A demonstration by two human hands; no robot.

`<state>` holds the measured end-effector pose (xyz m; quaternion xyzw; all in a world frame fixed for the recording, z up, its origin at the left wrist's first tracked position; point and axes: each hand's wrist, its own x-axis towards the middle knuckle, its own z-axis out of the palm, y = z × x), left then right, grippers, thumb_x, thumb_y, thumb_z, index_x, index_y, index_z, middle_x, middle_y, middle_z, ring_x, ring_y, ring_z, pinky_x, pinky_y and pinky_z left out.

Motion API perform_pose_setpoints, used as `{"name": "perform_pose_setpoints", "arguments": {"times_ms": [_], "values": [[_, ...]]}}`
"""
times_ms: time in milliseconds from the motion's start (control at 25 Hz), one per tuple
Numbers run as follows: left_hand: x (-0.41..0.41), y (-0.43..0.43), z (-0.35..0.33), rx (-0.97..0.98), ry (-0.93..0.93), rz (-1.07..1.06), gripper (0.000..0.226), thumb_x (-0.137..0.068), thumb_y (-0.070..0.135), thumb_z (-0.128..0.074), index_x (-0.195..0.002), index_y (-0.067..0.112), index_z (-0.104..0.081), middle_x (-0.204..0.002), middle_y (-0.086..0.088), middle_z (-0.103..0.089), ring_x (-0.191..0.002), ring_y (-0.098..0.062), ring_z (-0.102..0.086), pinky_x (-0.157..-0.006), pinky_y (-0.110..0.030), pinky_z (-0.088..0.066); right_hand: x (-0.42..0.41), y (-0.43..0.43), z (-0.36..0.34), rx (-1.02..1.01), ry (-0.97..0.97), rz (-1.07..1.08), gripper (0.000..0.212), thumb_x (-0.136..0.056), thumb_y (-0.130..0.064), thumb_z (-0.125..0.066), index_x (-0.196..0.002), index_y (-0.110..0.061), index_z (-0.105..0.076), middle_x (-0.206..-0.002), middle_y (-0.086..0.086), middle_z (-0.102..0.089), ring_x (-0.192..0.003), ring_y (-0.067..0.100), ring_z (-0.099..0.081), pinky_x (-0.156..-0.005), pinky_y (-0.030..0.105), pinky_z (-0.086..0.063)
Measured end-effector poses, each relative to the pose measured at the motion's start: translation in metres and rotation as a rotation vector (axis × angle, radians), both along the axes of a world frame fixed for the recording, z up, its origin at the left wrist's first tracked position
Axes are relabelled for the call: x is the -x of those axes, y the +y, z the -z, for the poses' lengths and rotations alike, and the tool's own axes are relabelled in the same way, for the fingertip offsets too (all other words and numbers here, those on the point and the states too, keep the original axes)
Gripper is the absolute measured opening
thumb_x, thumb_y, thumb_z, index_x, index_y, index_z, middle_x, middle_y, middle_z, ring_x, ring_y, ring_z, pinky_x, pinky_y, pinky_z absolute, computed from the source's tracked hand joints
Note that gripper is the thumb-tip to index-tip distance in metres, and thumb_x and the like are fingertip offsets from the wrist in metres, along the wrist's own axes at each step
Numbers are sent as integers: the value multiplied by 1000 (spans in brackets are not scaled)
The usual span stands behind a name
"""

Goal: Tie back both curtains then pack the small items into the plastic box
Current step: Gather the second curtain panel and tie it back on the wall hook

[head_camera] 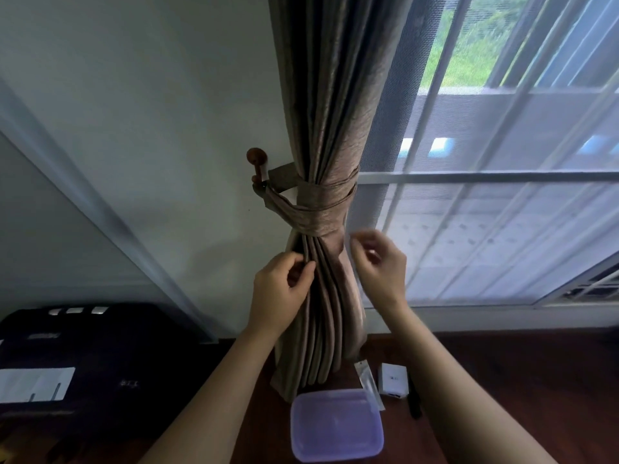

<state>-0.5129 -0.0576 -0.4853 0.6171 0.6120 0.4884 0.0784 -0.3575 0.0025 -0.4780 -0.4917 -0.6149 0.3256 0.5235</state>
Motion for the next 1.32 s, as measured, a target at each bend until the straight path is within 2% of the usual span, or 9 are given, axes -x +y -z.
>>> {"name": "perform_pose_setpoints", "arguments": {"times_ms": [120,240,480,560,640,840,1000,1120,1320], "values": [[7,1,4,18,47,-97,39,-79,34,-64,-107,7,-59,-100,-6,-59,-84,-9,-54,-73,-4,-39,-2,-27,11,-76,-234,-195,36,-76,-29,-75,-108,-14,-64,-104,1,-63,-83,5,-65,-77,20,-53],[19,9,-3,350,-291,43,68,-79,24,-70,-138,15,-38,-128,0,-47,-108,-13,-52,-86,-18,-43,6,-12,6,-101,-402,-84,44,-73,-34,-77,-108,-12,-59,-104,1,-64,-81,8,-65,-71,25,-51],[14,27,-4,391,-113,38,33,-84,4,-61,-116,11,-61,-100,4,-58,-72,-13,-60,-63,-10,-40,0,7,3,-186,-542,-115,21,-80,-19,-55,-94,-8,-67,-73,14,-68,-65,34,-61,-57,26,-34],[10,27,-5,359,-38,10,8,-84,3,-60,-80,10,-59,-74,1,-54,-60,-18,-50,-57,-15,-32,-7,13,4,-210,-557,-137,23,-80,-16,-55,-97,-7,-68,-75,15,-70,-66,35,-62,-59,25,-35],[4,22,4,248,38,-1,30,-83,7,-62,-64,13,-40,-55,1,-42,-49,-16,-40,-52,-20,-25,-13,24,4,-177,-562,-83,23,-83,-14,-56,-101,-6,-69,-79,18,-71,-70,37,-64,-61,25,-34],[8,22,17,179,87,-123,8,-80,-1,-62,-78,1,-54,-73,-13,-53,-67,-28,-52,-62,-37,-45,-8,24,1,10,-528,-181,19,-86,-19,-62,-102,-8,-63,-88,11,-71,-80,29,-67,-68,37,-52],[-3,-8,37,119,43,-156,36,-79,25,-60,-105,0,-56,-95,-14,-58,-83,-18,-55,-72,-23,-46,-28,4,22,191,-509,-390,56,-80,-16,-71,-130,-14,-47,-114,6,-64,-90,14,-65,-75,23,-53],[-17,-18,53,440,96,-65,49,-79,42,-65,-109,4,-57,-98,-14,-66,-85,-28,-64,-71,-33,-50,-32,18,39,309,-699,-424,79,-77,-19,-74,-143,-14,-31,-131,13,-56,-110,28,-59,-92,37,-48],[-15,-1,63,662,329,-208,29,-96,24,-48,-104,-1,-60,-101,-25,-66,-94,-40,-62,-78,-41,-45,-33,25,54,275,-954,-457,20,-85,-19,-58,-93,-1,-62,-91,20,-68,-88,40,-60,-68,35,-41]]}}
